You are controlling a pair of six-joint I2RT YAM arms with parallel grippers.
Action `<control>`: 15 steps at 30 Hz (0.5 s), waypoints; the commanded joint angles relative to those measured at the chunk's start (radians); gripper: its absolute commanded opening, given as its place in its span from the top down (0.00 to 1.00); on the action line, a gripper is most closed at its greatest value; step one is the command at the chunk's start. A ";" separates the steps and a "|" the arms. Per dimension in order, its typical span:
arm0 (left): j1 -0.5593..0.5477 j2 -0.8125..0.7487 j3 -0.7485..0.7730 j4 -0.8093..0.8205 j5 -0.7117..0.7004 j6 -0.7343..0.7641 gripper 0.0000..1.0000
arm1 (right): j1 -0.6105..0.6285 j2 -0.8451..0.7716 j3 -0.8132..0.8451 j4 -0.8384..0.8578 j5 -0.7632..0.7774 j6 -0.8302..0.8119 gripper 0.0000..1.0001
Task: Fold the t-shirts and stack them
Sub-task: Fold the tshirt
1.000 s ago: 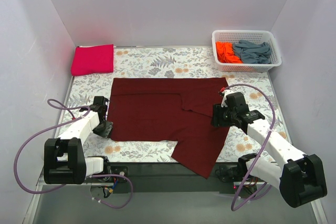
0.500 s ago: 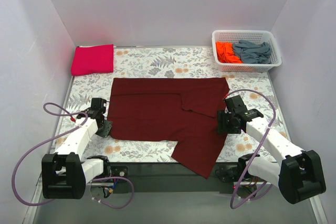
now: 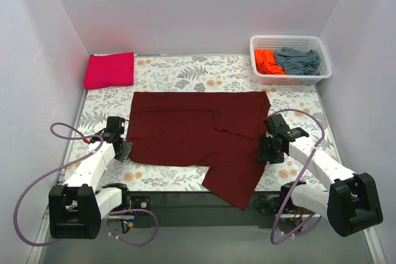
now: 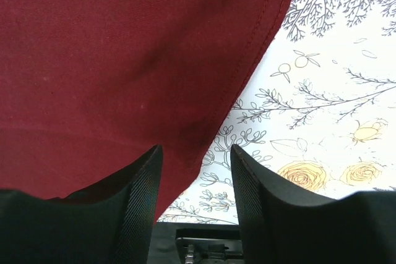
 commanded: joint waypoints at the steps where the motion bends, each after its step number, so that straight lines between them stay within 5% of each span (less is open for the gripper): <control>1: -0.006 -0.017 -0.013 0.023 -0.004 0.007 1.00 | 0.002 0.025 -0.005 -0.019 -0.017 0.038 0.48; 15: -0.006 -0.040 -0.019 0.035 0.010 0.016 1.00 | 0.022 0.097 -0.025 0.004 -0.005 0.075 0.52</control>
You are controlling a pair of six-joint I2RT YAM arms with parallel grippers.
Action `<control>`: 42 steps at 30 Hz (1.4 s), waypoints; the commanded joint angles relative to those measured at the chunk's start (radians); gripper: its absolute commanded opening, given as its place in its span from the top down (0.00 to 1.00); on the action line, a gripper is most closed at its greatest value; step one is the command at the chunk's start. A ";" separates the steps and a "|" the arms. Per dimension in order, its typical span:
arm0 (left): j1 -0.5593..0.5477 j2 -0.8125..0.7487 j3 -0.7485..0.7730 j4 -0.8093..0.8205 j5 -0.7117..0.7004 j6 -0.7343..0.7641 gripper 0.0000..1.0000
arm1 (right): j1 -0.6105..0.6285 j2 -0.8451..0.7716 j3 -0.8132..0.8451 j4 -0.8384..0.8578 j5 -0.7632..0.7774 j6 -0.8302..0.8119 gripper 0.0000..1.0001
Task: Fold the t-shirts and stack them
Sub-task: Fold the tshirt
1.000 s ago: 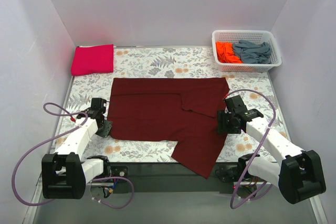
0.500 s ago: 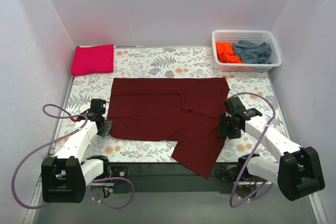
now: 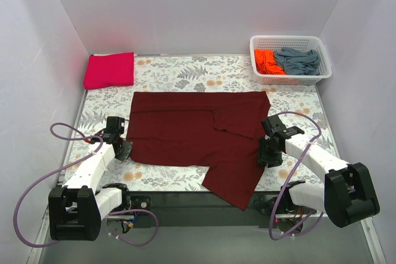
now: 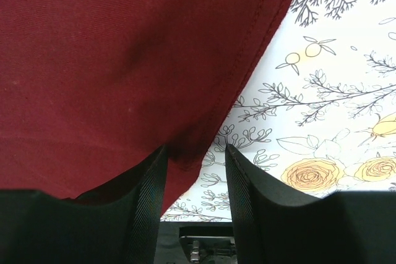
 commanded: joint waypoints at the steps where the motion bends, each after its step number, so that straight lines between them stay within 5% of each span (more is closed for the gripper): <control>1: -0.004 -0.032 -0.013 0.017 -0.004 0.006 1.00 | 0.026 0.018 -0.013 -0.002 0.009 0.031 0.52; 6: -0.004 -0.039 -0.005 0.014 -0.002 0.012 1.00 | 0.029 0.021 -0.013 -0.004 0.026 0.037 0.63; 12: -0.004 -0.049 0.021 -0.009 0.010 0.026 1.00 | 0.029 -0.003 0.004 -0.015 0.056 0.032 0.99; 28: 0.016 0.016 0.180 -0.063 0.004 0.116 1.00 | -0.014 0.035 0.237 -0.120 0.083 -0.075 0.99; 42: 0.018 0.221 0.306 0.018 -0.007 0.192 1.00 | -0.065 0.275 0.529 -0.110 0.121 -0.173 0.99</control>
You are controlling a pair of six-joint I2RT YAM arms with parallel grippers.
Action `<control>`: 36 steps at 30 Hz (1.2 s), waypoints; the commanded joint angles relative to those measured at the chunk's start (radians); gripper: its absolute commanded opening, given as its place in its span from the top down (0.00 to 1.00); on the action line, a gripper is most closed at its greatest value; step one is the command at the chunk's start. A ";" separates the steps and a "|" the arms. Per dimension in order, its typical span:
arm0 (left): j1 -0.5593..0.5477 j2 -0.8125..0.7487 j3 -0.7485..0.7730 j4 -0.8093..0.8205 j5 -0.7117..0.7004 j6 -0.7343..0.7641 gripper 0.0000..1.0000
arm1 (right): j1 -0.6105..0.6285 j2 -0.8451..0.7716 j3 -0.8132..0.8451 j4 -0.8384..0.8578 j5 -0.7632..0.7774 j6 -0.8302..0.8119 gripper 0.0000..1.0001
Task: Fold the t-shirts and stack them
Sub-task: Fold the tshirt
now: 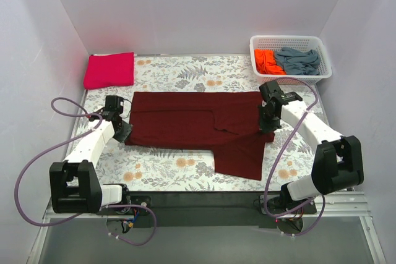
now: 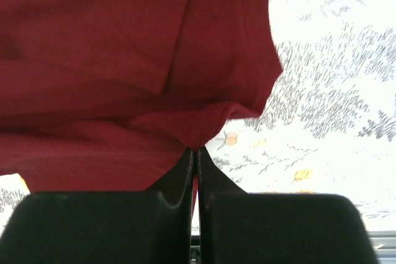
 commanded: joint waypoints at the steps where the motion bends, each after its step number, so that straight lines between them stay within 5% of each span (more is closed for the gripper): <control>1: 0.007 0.048 0.052 0.040 -0.022 0.029 1.00 | -0.012 0.052 0.094 -0.001 0.049 -0.039 0.99; 20: 0.007 0.279 0.174 0.132 -0.080 0.059 1.00 | -0.089 0.276 0.257 0.062 0.049 -0.076 0.99; 36: 0.007 0.379 0.198 0.216 -0.077 0.100 1.00 | -0.091 0.367 0.225 0.143 0.065 -0.064 0.99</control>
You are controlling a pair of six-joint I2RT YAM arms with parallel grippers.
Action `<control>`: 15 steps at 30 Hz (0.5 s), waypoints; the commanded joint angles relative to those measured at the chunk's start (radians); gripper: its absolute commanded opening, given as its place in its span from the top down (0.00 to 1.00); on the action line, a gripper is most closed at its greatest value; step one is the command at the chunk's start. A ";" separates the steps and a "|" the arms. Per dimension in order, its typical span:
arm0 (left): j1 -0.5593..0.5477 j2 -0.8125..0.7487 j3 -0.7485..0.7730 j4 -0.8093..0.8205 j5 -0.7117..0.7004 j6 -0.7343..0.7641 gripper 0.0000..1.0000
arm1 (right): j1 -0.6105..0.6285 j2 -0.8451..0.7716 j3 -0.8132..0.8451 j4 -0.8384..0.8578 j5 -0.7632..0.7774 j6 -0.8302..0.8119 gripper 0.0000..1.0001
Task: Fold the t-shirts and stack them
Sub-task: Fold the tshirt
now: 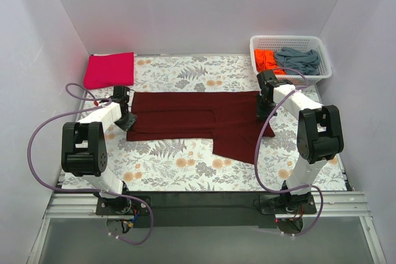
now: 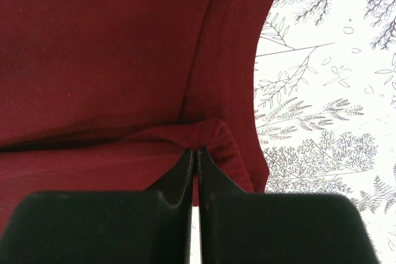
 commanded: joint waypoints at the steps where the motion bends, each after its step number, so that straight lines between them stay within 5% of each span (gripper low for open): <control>1: 0.007 0.000 0.049 0.033 -0.033 0.036 1.00 | -0.011 0.003 -0.008 0.038 0.041 -0.005 0.99; 15: 0.007 0.030 0.072 0.036 -0.045 0.030 0.99 | -0.015 0.006 -0.053 0.078 0.071 -0.002 0.96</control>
